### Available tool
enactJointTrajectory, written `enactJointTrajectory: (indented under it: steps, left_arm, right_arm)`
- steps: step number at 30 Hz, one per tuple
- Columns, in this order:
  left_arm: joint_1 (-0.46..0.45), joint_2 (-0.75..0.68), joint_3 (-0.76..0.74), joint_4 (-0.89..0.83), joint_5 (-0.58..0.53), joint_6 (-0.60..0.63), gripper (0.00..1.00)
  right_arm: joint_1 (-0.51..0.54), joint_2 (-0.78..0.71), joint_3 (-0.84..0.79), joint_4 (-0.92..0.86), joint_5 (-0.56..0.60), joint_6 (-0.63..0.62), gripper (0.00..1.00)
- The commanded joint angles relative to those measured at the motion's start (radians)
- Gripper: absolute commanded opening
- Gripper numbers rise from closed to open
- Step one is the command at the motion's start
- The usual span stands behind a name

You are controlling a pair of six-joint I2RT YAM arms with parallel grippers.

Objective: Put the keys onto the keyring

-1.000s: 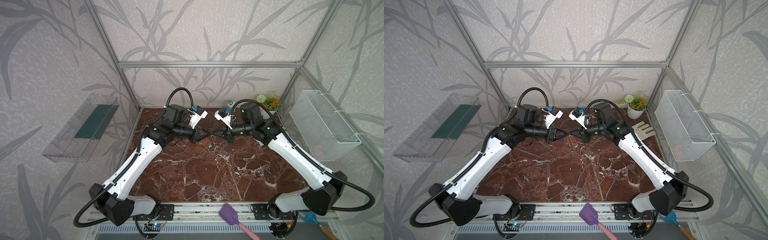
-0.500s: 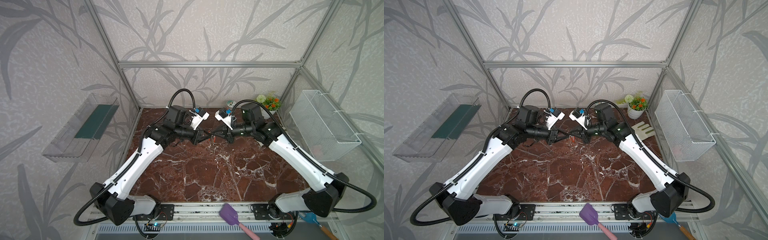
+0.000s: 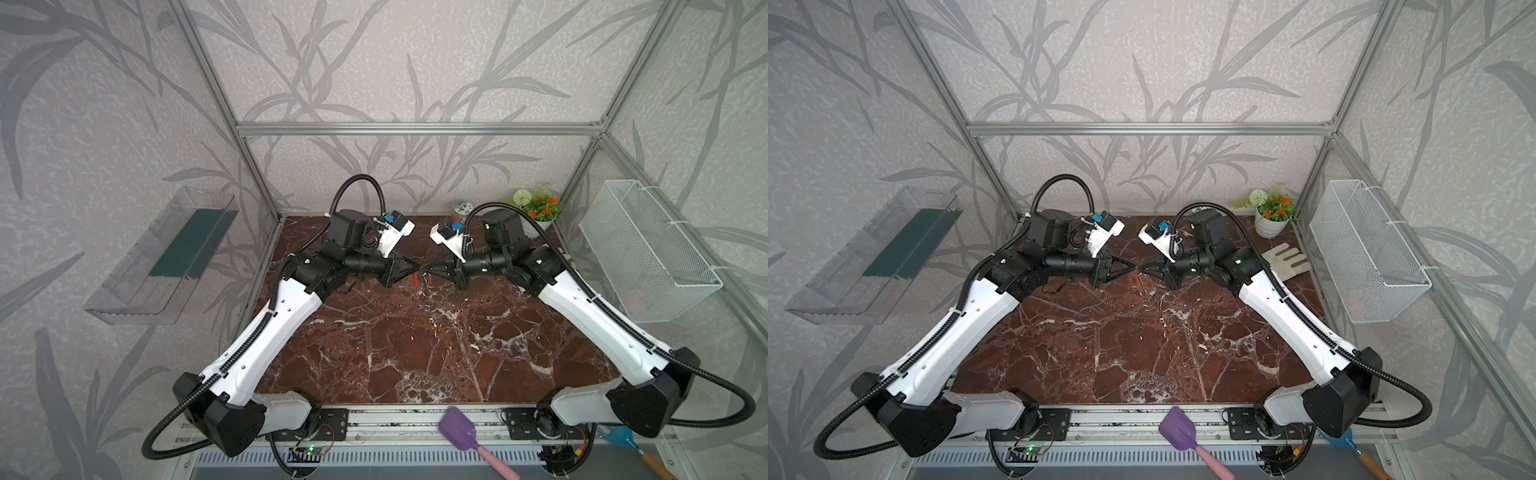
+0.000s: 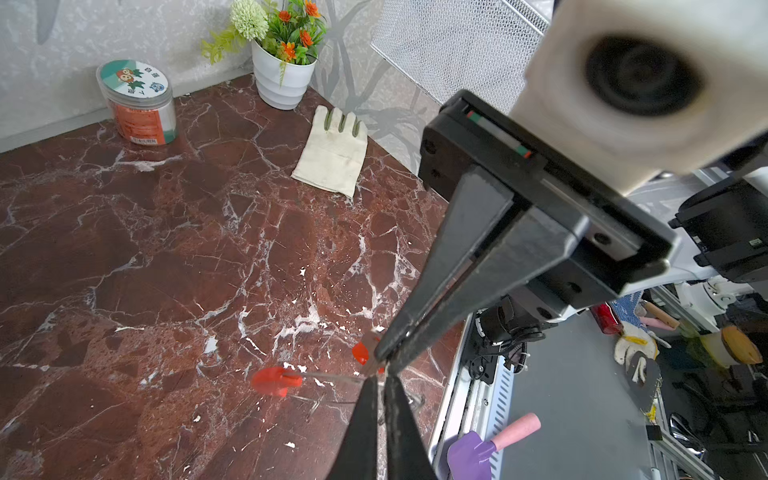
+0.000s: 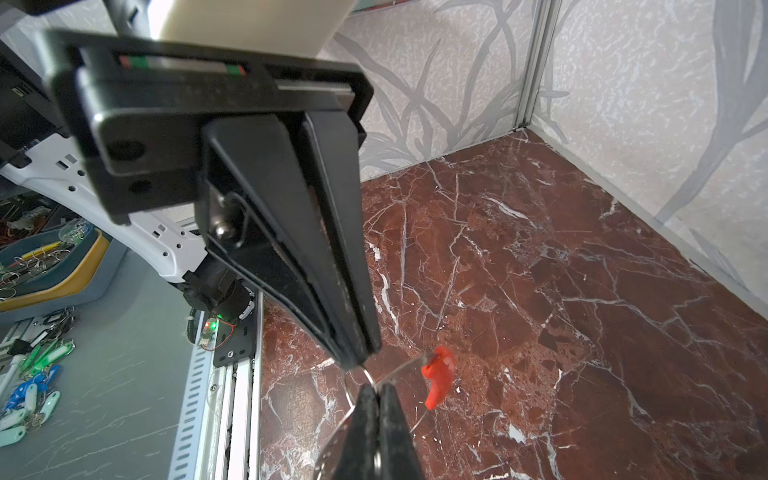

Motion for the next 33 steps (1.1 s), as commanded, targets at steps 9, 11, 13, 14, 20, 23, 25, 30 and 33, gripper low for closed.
enactJointTrajectory:
  steps: [9,11,13,14,20,23,25,30,33]
  left_arm:
    - [-0.003,0.022,0.025,-0.014,0.041,0.011,0.10]
    - [-0.004,0.024,0.027,-0.013,0.047,0.009,0.10]
    - [-0.006,0.030,0.029,-0.016,0.054,0.006,0.10]
    - [-0.007,0.034,0.029,-0.015,0.056,0.006,0.10]
    - [-0.012,0.039,0.030,-0.014,0.054,0.006,0.10]
    - [-0.015,0.041,0.032,-0.009,0.051,0.006,0.09]
    - [-0.017,0.042,0.032,-0.005,0.046,0.004,0.02]
    - [-0.019,0.034,0.018,0.027,0.011,-0.004,0.00]
    - [-0.020,0.010,-0.009,0.089,-0.019,-0.018,0.00]
  right_arm:
    - [0.005,-0.032,-0.002,0.030,-0.017,0.005,0.00]
    - [0.007,-0.032,-0.002,0.032,-0.017,0.005,0.00]
    - [0.008,-0.032,-0.001,0.033,-0.017,0.006,0.00]
    - [0.009,-0.032,-0.002,0.033,-0.017,0.004,0.00]
    - [0.011,-0.034,-0.004,0.035,-0.017,0.008,0.00]
    - [0.011,-0.034,-0.004,0.036,-0.015,0.009,0.00]
    - [0.012,-0.035,-0.007,0.041,-0.016,0.012,0.00]
    - [0.013,-0.043,-0.023,0.066,0.002,0.022,0.00]
    - [0.011,-0.065,-0.048,0.104,0.052,0.035,0.08]
